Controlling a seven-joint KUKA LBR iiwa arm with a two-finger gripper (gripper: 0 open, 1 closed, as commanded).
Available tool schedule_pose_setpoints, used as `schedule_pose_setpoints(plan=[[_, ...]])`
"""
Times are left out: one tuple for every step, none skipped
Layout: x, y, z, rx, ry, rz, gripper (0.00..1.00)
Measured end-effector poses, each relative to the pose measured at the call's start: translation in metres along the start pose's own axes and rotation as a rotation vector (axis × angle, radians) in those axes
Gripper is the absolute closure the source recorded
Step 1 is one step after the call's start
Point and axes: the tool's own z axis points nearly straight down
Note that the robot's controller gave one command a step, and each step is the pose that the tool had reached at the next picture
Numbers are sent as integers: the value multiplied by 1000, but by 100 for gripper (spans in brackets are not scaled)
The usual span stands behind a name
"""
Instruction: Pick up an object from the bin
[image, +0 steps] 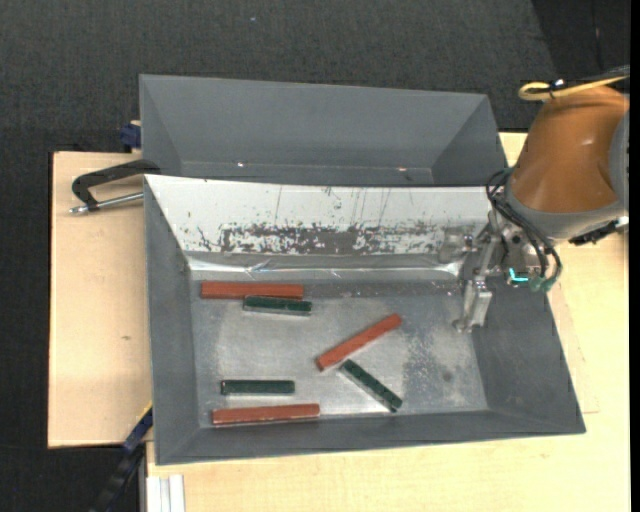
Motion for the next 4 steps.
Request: schedule_pose_setpoints(plan=[[-2,0,-4,2,-8,-1,0],[4,26,40,1,-14,60,0],[10,60,102,1,-7,-132,100],[10,60,102,1,-7,-132,0]])
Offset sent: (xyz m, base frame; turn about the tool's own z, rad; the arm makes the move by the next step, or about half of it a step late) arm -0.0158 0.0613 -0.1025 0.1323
